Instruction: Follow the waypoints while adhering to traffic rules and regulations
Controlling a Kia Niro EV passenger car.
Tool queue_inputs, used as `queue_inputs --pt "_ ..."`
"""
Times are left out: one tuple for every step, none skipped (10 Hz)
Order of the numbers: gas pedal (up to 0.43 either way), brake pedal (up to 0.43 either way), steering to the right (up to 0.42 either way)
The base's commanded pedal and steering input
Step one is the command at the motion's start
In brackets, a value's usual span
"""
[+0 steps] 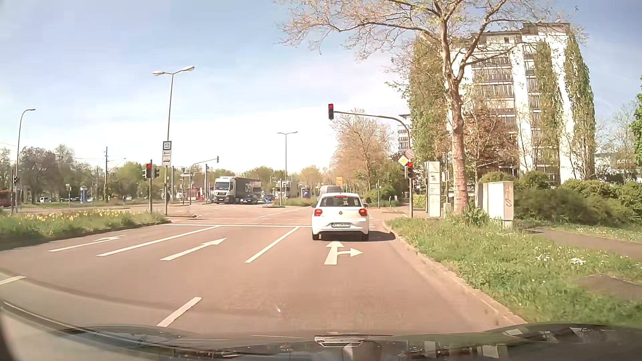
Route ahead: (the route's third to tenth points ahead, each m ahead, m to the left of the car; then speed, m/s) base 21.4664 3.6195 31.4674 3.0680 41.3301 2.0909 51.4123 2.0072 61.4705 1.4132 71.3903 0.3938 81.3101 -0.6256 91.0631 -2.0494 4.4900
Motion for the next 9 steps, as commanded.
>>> queue_inputs --pt "0.0 0.201 0.008" --pt "0.0 0.195 0.008" --pt "0.0 0.195 0.008" --pt "0.0 0.195 0.008" --pt "0.0 0.201 0.009" --pt "0.0 0.201 0.009" --pt "0.0 0.207 0.008" --pt "0.0 0.213 0.008" --pt "0.0 0.22 0.008"
